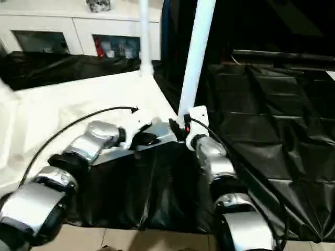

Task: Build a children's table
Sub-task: Rotate leg to tighten

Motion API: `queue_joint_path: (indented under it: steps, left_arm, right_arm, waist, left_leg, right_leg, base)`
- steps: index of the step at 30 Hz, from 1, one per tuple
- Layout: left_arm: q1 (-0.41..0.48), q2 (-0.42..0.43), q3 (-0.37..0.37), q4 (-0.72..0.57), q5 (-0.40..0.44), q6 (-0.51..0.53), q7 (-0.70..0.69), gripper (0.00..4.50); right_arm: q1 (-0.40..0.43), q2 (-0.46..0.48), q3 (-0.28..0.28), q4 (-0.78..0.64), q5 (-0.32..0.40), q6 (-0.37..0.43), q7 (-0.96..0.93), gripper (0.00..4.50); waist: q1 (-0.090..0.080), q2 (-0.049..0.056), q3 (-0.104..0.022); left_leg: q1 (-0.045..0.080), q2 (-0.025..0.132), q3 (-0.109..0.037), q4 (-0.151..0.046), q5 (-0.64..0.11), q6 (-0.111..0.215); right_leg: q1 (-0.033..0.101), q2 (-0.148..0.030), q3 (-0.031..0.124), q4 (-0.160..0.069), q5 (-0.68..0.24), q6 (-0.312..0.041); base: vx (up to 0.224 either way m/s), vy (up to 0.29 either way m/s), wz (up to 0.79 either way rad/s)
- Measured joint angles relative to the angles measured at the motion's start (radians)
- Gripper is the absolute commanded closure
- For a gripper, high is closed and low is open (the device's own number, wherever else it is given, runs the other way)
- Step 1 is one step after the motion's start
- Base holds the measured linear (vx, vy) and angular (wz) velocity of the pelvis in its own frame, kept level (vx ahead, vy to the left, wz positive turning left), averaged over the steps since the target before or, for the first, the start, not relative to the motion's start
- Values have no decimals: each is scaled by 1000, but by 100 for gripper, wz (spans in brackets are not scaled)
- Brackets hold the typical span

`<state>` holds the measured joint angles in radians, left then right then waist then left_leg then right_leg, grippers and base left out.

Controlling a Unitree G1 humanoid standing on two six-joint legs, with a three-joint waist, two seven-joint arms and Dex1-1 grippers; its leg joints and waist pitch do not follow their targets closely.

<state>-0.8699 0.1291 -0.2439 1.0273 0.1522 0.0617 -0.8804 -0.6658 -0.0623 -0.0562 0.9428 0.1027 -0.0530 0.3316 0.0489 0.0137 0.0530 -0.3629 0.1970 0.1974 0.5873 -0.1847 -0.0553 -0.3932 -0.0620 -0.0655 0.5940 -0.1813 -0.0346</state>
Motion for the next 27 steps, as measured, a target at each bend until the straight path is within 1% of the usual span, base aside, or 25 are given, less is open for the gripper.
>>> queue_joint_path:
  steps: [2,5,7,10,12,14,15,19,21,23,26,27]
  left_arm:
    - [0,0,1,0,0,0,-1,450]
    - [3,12,5,-3,-2,-9,-27,450]
    - [8,25,5,-7,-3,-28,-48,450]
    - [43,56,8,-45,-26,-78,-128,450]
    - [80,92,6,-84,-54,-110,-227,450]
    - [88,118,0,-99,-63,-124,-292,450]
    - [89,127,0,-100,-63,-128,-309,450]
    - [101,172,-13,-108,-71,-159,-420,450]
    - [109,196,-18,-112,-81,-175,-480,450]
    - [114,209,-21,-115,-83,-183,-518,450]
    - [118,227,-34,-132,-83,-193,-566,450]
    - [119,231,-38,-137,-83,-194,-578,450]
  right_arm:
    - [0,7,-7,4,0,-11,0,101]
    - [0,10,-11,2,1,-20,30,61]
    - [4,3,-7,-3,0,-24,73,55]
    - [19,-47,39,-38,0,-22,210,55]
    - [57,-110,91,-89,3,-19,384,55]
    - [80,-146,119,-125,10,-15,502,55]
    - [81,-155,125,-130,11,-12,533,55]
    - [122,-230,178,-226,43,44,751,55]
    - [128,-258,209,-259,52,73,847,55]
    - [132,-268,223,-275,58,90,900,81]
    - [139,-276,238,-302,66,114,953,91]
    - [139,-280,243,-308,66,118,967,101]
  waist:
    - [-1,0,0]
    - [-6,0,0]
    - [-9,0,0]
    - [-11,1,0]
    - [-4,1,1]
    - [0,2,1]
    - [3,2,1]
    - [13,2,1]
    - [13,2,1]
    - [13,2,1]
    - [16,2,1]
    - [17,2,1]
  left_leg:
    - [0,0,0,0,0,0]
    - [-1,0,0,0,0,0]
    - [-2,0,0,0,0,0]
    - [-6,1,0,-1,0,1]
    - [-7,2,0,-2,1,7]
    - [-8,4,0,-2,1,7]
    - [-8,4,0,-2,1,7]
    - [-7,6,1,-1,0,4]
    - [-5,6,1,0,-2,2]
    - [-5,6,2,1,-2,1]
    - [-6,6,3,1,-2,1]
    - [-6,6,3,1,-2,1]
  right_leg:
    - [0,0,0,0,0,0]
    - [-1,0,0,0,0,0]
    - [-2,0,0,0,0,0]
    - [-5,0,-1,0,0,0]
    - [-7,1,-2,1,-2,2]
    - [-9,2,-3,1,-3,2]
    - [-9,3,-4,2,-3,1]
    - [-7,3,-4,2,-3,2]
    - [-5,3,-4,2,-3,2]
    - [-5,2,-3,2,-3,1]
    - [-5,2,-3,2,-2,1]
    - [-5,2,-3,2,-3,1]
  base:
    - [0,0,0]
    - [0,0,0]
    - [0,0,0]
    - [0,0,0]
    - [0,0,0]
    - [0,0,0]
    - [0,0,0]
    - [0,0,0]
    - [0,0,0]
    - [0,0,0]
    - [0,0,0]
    - [0,0,0]
